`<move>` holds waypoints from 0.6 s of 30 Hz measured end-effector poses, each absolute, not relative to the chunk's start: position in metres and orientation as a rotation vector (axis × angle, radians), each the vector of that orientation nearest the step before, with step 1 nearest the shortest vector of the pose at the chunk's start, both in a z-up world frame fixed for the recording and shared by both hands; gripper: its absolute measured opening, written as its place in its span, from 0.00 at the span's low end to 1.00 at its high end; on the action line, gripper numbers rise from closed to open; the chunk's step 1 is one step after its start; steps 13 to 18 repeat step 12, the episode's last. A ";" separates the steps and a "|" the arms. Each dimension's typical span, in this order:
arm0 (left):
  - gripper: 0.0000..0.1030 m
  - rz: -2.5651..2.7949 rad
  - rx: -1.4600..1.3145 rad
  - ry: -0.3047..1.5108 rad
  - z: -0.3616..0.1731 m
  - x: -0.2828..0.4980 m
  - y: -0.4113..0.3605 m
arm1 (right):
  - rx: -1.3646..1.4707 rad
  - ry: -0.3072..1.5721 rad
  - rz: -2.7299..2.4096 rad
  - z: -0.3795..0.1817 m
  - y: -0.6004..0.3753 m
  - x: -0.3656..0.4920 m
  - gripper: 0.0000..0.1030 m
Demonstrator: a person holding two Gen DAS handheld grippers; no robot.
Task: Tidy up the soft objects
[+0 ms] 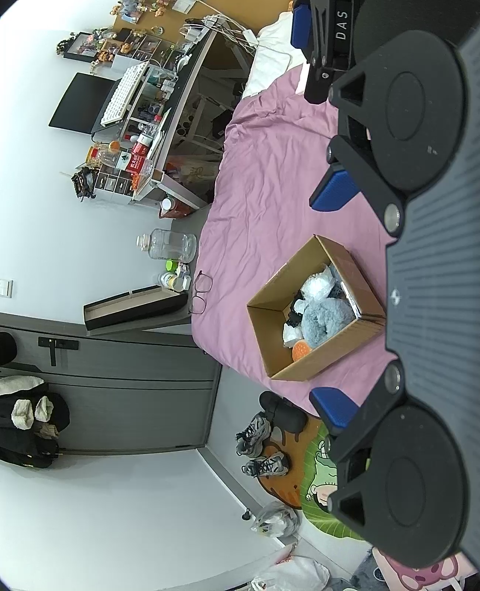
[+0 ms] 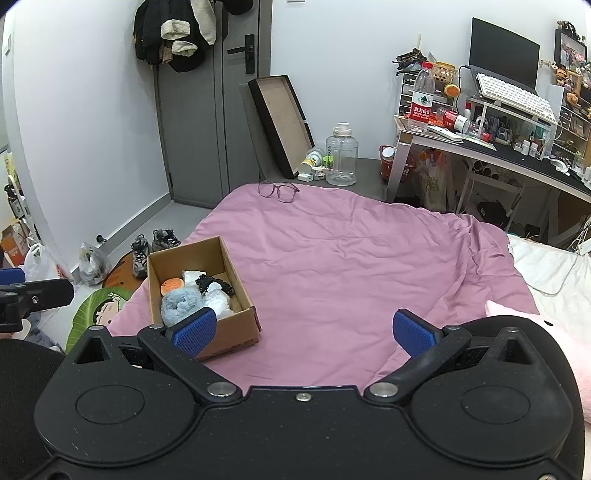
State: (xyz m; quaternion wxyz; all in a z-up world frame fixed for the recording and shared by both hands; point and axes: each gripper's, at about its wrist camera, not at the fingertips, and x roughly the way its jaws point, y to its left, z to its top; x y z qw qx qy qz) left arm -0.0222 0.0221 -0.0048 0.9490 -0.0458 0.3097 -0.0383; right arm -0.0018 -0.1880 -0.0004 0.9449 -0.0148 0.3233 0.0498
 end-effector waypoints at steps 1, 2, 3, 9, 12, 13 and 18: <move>0.98 -0.078 -0.094 0.630 -0.005 -0.022 0.022 | -0.029 0.659 0.103 0.000 -0.188 -0.002 1.00; 0.98 -0.078 -0.094 0.631 -0.005 -0.022 0.022 | -0.029 0.659 0.103 0.000 -0.189 -0.002 1.00; 0.98 -0.079 -0.095 0.631 -0.004 -0.022 0.022 | -0.029 0.658 0.103 0.000 -0.189 -0.002 1.00; 0.98 -0.078 -0.093 0.630 -0.005 -0.023 0.022 | -0.028 0.658 0.110 0.000 -0.189 -0.002 1.00; 0.98 -0.070 -0.091 0.623 -0.004 -0.024 0.021 | -0.027 0.658 0.111 0.001 -0.190 -0.002 1.00; 0.98 -0.070 -0.091 0.623 -0.004 -0.024 0.021 | -0.027 0.658 0.111 0.001 -0.190 -0.002 1.00; 0.98 -0.070 -0.091 0.623 -0.004 -0.024 0.021 | -0.027 0.658 0.111 0.001 -0.190 -0.002 1.00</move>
